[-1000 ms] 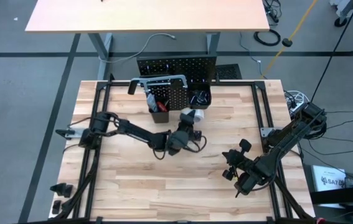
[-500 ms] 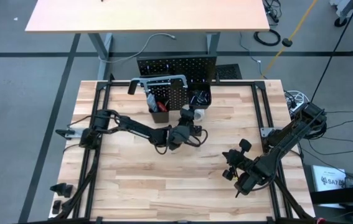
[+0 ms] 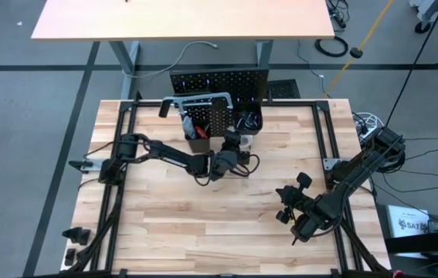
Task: Hang tools onto peg board
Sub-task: Hang the white tape on the peg board
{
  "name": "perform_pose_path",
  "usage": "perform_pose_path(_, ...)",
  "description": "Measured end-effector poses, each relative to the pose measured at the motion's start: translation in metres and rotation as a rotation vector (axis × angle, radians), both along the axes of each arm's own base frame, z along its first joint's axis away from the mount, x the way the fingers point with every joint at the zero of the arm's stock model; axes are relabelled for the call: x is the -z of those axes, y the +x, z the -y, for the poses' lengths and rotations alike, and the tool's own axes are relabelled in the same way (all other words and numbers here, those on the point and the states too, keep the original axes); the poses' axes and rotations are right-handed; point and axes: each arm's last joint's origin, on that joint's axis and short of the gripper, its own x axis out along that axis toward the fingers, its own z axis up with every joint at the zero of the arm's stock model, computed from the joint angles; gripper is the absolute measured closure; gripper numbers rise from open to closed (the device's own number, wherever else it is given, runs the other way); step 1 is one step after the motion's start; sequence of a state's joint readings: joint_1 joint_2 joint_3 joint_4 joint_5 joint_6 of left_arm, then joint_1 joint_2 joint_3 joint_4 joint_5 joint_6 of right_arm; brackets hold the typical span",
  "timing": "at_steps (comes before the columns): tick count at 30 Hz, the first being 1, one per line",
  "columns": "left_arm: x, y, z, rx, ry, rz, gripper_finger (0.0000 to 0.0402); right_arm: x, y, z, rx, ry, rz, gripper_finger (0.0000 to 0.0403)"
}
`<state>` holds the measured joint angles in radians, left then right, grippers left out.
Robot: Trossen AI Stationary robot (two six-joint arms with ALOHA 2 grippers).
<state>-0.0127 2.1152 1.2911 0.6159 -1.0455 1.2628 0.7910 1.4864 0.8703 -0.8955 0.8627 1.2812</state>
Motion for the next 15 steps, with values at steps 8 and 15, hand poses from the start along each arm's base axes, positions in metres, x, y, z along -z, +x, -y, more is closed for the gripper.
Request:
perform_pose_path(8,0.000,-0.001,-0.012,-0.032,0.001,0.001,0.0333,0.000,0.000,0.000,0.000,0.000,0.000,0.0403)
perform_pose_path(15,0.000,-0.001,-0.012,-0.033,0.001,0.003,0.0292,0.000,0.000,0.000,0.000,0.001,0.001,0.0403)
